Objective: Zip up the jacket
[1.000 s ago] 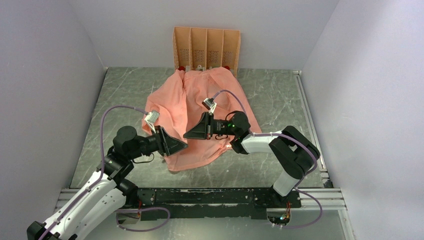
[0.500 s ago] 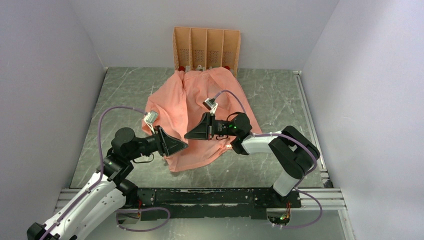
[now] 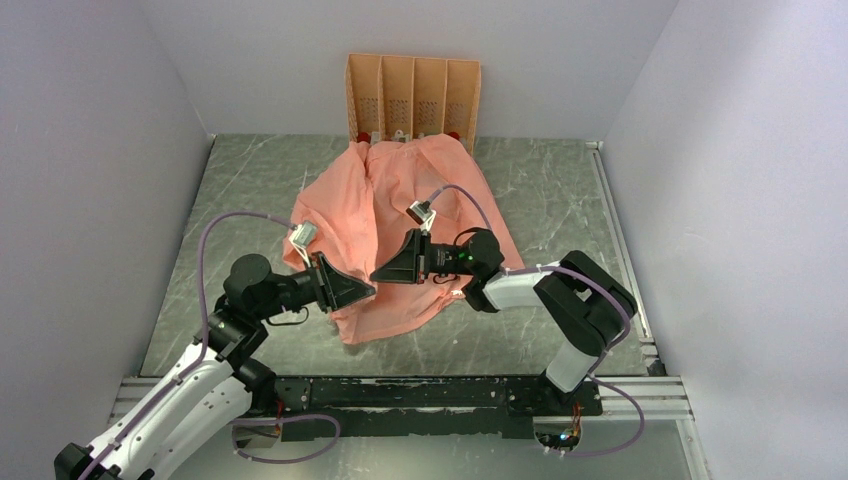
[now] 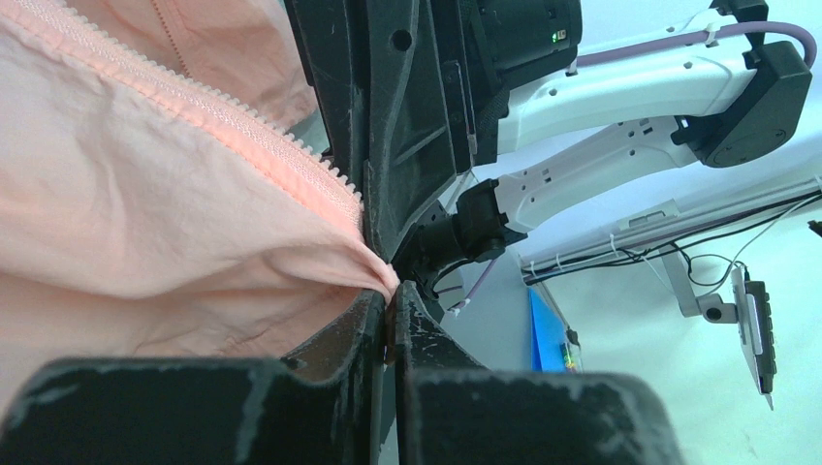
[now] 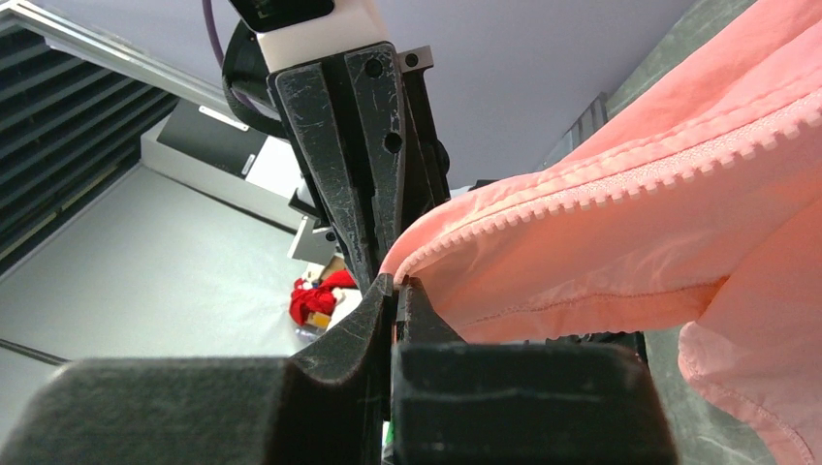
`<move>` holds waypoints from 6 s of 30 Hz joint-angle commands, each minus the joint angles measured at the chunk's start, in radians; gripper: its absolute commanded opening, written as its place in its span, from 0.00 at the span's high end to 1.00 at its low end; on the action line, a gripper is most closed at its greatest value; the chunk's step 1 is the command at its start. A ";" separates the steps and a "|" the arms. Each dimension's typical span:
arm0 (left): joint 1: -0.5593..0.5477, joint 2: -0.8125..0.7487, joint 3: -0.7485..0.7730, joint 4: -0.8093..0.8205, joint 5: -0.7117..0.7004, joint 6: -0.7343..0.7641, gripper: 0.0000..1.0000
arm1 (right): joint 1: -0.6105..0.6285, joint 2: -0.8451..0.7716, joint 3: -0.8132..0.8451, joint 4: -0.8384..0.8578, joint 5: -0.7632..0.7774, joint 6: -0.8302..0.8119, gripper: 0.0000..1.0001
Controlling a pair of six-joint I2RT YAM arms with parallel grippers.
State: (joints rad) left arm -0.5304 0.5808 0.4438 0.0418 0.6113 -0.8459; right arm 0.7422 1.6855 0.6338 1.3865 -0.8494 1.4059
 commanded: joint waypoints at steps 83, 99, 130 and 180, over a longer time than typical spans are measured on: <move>0.043 0.250 0.391 -0.405 -0.486 0.479 0.92 | -0.003 -0.272 0.061 -1.687 1.264 -0.742 0.52; 0.044 0.249 0.388 -0.411 -0.493 0.478 0.92 | -0.004 -0.290 0.051 -1.659 1.262 -0.731 0.78; 0.046 0.256 0.332 -0.309 -0.405 0.359 0.92 | -0.082 -0.654 -0.038 -1.334 0.940 -0.734 1.00; 0.072 0.209 0.478 -0.458 -0.543 0.354 0.92 | -0.465 -0.874 -0.084 -1.089 0.167 -0.516 1.00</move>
State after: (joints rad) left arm -0.4652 0.8085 0.9493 -0.5373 -0.1349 -0.5060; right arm 0.2749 0.8009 0.5919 0.0189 -0.5301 0.7849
